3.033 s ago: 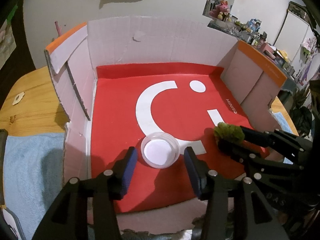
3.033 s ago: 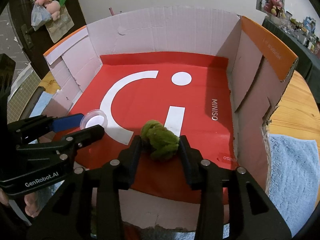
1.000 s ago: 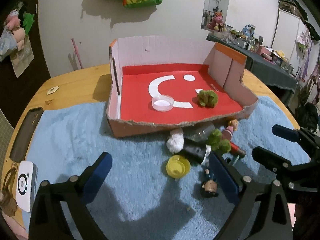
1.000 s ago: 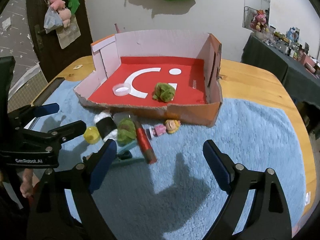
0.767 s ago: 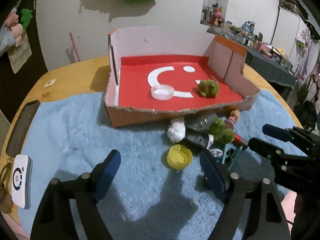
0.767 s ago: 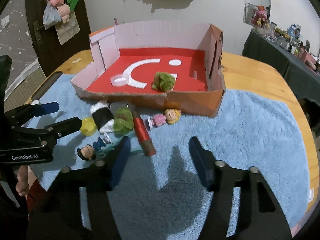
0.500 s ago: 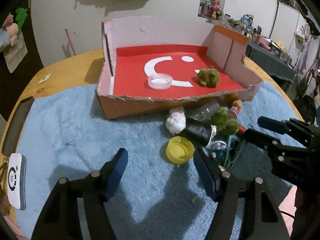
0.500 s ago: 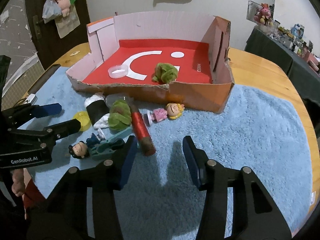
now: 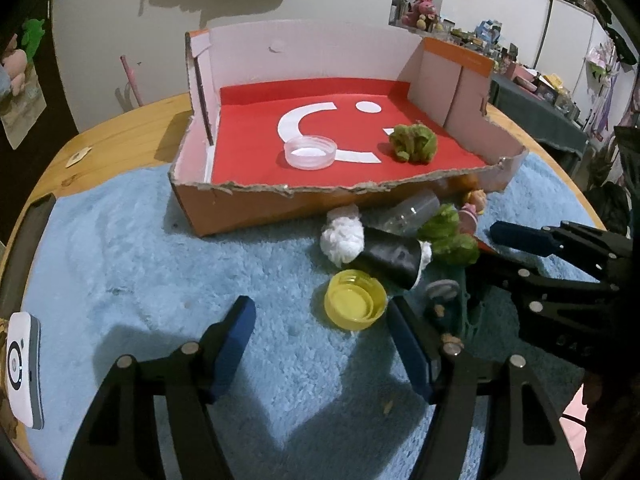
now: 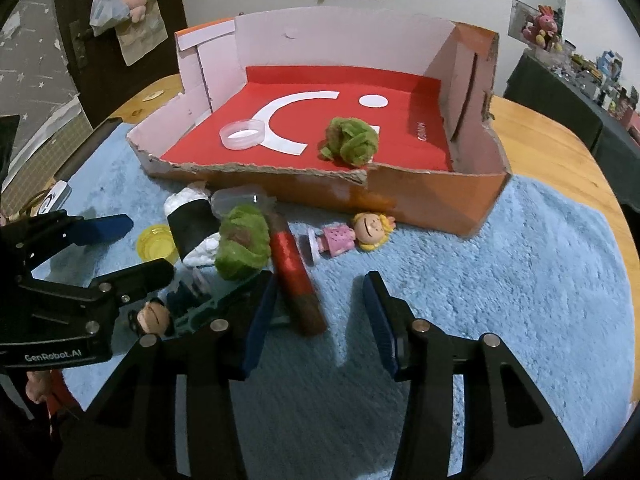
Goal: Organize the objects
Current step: 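Grasp the red tube with the right tool while the left tool grasps the yellow cap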
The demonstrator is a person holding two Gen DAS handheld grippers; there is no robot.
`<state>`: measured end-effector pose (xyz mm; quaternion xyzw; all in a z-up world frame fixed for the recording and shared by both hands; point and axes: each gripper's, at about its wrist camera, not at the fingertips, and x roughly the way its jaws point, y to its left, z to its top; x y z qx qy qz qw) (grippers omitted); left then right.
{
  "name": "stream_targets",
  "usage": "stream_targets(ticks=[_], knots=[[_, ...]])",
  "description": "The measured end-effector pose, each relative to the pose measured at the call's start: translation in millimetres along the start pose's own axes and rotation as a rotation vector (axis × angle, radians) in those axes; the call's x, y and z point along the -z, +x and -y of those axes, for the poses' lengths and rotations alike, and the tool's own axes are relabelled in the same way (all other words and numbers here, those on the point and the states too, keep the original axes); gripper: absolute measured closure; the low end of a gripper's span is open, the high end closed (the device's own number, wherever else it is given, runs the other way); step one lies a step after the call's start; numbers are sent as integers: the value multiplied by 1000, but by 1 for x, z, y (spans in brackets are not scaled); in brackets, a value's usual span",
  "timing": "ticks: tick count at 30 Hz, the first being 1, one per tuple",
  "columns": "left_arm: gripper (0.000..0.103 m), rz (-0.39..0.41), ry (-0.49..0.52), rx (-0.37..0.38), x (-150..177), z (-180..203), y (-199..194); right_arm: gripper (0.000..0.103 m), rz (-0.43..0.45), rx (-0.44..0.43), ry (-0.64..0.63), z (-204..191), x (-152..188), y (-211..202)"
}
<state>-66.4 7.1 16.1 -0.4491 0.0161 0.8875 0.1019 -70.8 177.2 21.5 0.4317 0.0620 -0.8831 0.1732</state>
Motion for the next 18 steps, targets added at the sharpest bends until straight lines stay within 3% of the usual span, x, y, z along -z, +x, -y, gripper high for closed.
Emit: stream_targets(ticks=[4, 6, 12, 18], knots=[[40, 0, 3, 1, -1, 1, 1, 64, 1, 6, -7, -3, -2, 3], [51, 4, 1, 5, -2, 1, 0, 70, 2, 4, -13, -4, -2, 3], [71, 7, 17, 16, -2, 7, -2, 85, 3, -14, -20, -8, -1, 1], [71, 12, 13, 32, 0, 7, -5, 90, 2, -39, -6, -7, 3, -5]])
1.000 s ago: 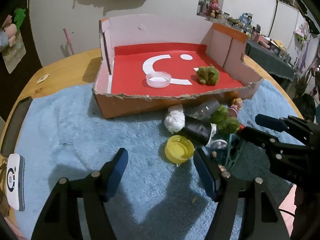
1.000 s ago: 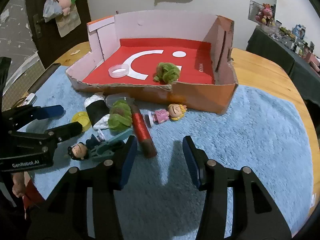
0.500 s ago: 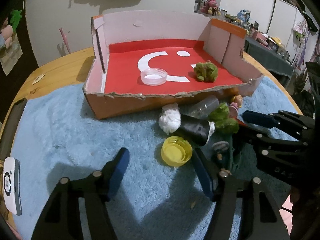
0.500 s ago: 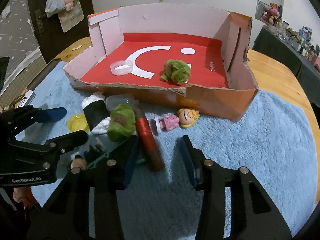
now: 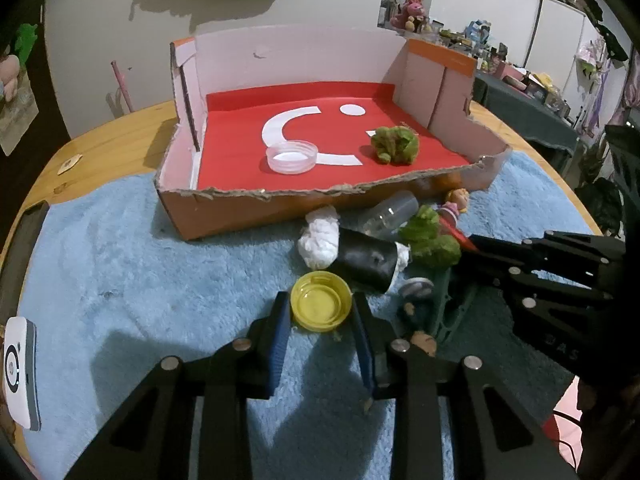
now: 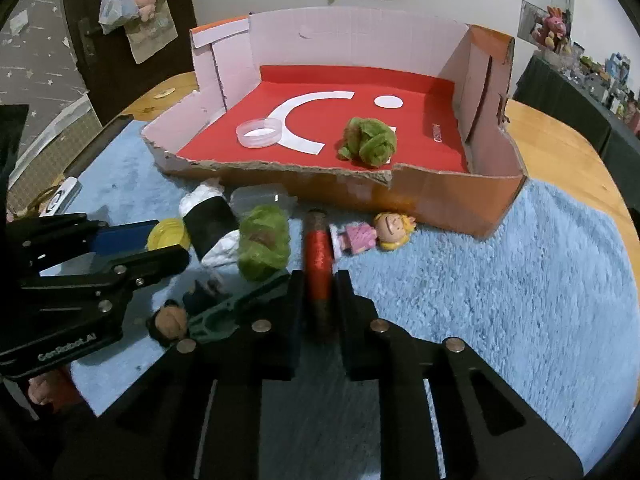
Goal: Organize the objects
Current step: 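Grasp the red tube with the right tool while the left tool grasps the yellow cap, then carry the red tube and yellow cap into the box with both tools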
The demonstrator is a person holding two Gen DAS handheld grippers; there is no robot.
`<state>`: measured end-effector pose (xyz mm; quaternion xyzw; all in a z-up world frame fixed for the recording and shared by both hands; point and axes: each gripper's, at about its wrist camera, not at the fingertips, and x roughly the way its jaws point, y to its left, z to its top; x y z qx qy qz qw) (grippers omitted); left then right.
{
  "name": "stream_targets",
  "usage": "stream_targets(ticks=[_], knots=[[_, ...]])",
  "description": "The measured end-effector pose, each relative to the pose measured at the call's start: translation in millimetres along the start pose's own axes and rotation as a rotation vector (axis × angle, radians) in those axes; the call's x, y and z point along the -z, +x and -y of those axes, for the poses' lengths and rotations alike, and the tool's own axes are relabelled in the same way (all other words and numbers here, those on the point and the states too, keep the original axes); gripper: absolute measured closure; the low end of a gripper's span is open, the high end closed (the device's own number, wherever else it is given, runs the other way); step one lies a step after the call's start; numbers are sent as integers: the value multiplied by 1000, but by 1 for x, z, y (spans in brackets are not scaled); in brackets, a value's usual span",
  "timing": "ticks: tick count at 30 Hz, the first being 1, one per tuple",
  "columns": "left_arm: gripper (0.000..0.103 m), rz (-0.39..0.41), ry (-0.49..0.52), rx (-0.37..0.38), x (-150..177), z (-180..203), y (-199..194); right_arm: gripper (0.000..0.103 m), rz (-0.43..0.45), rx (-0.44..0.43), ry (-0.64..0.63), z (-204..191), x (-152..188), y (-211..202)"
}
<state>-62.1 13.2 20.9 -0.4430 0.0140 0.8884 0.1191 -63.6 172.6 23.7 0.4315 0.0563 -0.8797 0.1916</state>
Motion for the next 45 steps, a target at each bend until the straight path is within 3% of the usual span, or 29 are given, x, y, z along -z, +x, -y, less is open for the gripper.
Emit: stream_targets(ticks=[17, 25, 45], knots=[[71, 45, -6, 22, 6, 3, -23, 90, 71, -22, 18, -8, 9, -38], [71, 97, 7, 29, -10, 6, -38, 90, 113, -25, 5, -11, -1, -58], [71, 138, -3, 26, -53, -2, -37, 90, 150, -30, -9, -6, -36, -63]])
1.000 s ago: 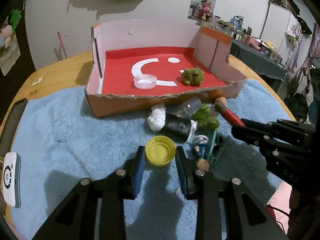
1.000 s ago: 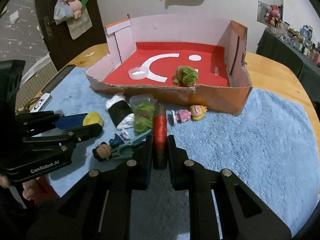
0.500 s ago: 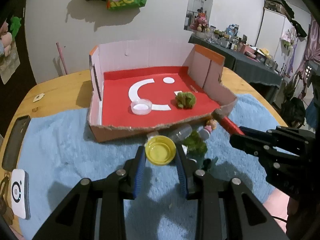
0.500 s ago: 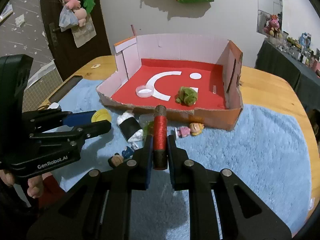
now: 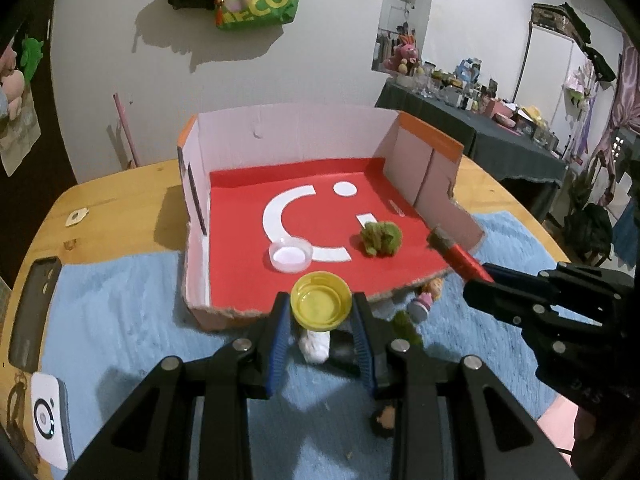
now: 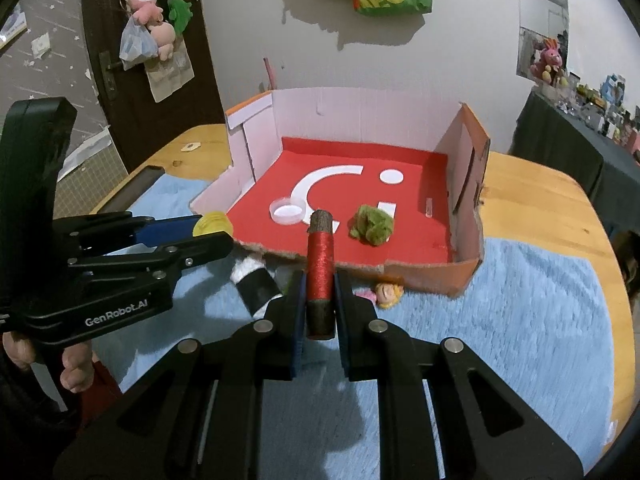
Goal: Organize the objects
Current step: 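Carry the red tube and yellow cap into the box with both tools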
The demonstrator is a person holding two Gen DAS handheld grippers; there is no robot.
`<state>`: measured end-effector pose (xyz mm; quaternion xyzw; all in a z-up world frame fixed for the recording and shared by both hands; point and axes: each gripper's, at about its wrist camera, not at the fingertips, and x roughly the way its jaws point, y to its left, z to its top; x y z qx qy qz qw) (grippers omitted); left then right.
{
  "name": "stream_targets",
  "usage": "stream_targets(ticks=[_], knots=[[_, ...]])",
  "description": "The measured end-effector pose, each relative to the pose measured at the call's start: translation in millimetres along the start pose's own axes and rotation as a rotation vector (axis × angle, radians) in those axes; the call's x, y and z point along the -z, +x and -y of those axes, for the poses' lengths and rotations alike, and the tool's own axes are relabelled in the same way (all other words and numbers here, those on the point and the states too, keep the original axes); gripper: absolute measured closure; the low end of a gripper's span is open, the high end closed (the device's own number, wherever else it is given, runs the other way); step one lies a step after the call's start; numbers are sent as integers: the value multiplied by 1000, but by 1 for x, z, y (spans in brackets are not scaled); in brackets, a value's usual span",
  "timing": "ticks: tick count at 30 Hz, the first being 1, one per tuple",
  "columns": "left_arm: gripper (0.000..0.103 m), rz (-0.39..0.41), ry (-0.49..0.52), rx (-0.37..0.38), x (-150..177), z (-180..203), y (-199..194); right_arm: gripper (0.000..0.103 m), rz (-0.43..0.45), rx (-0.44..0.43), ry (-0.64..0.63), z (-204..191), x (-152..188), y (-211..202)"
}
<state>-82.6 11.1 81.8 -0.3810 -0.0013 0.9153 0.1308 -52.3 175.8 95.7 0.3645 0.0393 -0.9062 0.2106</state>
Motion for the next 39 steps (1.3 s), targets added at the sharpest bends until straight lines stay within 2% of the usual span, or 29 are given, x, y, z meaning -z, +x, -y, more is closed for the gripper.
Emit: stream_targets(ticks=[7, 12, 29, 39], knots=[[71, 3, -9, 9, -20, -7, 8, 90, 8, 5, -4, 5, -18, 9], [71, -23, -12, 20, -31, -9, 21, 90, -1, 0, -5, 10, -30, 19], [71, -204, -9, 64, -31, -20, 77, 90, -144, -46, 4, 23, -39, 80], [71, -258, -6, 75, -32, -25, 93, 90, -215, -50, -22, 24, -44, 107]])
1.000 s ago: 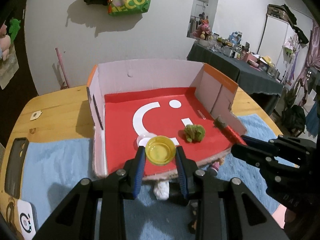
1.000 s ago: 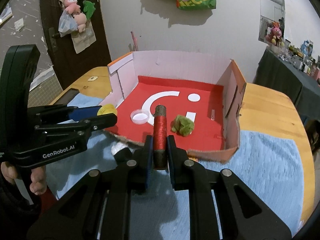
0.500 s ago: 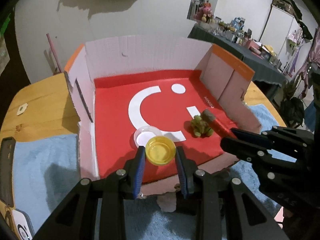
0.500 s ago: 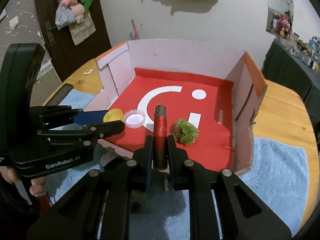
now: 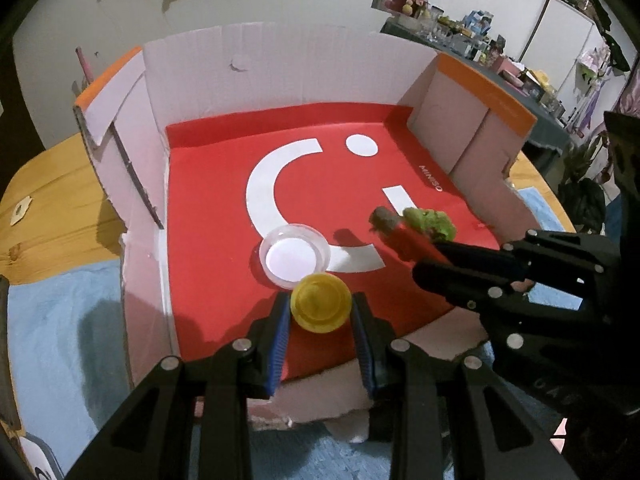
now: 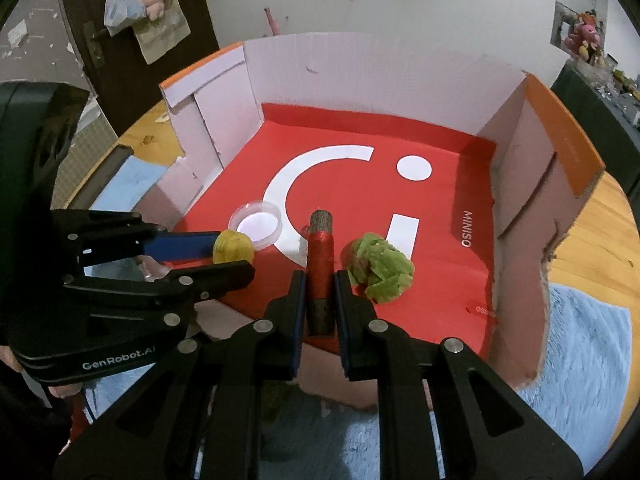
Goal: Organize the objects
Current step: 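Carry the red tube and yellow cap into the box with both tools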
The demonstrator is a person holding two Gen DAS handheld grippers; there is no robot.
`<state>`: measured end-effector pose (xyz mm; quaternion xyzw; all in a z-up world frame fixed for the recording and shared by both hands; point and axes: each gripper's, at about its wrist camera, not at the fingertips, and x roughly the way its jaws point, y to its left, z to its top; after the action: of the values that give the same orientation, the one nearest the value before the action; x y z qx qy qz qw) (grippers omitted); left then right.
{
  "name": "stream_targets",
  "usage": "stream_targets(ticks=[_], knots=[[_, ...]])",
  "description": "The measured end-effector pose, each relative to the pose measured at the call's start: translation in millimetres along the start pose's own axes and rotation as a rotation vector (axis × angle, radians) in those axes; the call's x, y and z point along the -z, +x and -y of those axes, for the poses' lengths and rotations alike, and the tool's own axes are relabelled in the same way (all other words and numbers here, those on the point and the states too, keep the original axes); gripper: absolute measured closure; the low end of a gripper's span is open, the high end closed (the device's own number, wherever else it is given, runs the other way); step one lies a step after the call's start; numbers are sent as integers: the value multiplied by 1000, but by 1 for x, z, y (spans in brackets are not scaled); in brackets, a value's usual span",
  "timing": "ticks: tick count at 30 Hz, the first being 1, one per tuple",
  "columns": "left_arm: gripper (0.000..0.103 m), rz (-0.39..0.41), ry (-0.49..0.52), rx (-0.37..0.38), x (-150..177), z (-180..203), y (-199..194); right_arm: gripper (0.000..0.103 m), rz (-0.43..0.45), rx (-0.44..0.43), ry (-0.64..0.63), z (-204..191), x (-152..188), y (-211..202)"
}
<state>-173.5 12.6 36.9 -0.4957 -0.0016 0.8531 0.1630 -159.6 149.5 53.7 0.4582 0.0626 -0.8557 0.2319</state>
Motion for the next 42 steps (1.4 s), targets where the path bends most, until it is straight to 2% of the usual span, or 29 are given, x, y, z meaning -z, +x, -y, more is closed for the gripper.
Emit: stream_targets(ticks=[8, 22, 42], knots=[[71, -1, -19, 6, -6, -6, 4, 90, -34, 3, 34, 13, -2, 13], [71, 9, -54, -7, -20, -10, 14, 90, -18, 77, 120, 43, -3, 11], [71, 17, -44, -23, -21, -8, 17, 89, -27, 62, 127, 43, 2, 16]])
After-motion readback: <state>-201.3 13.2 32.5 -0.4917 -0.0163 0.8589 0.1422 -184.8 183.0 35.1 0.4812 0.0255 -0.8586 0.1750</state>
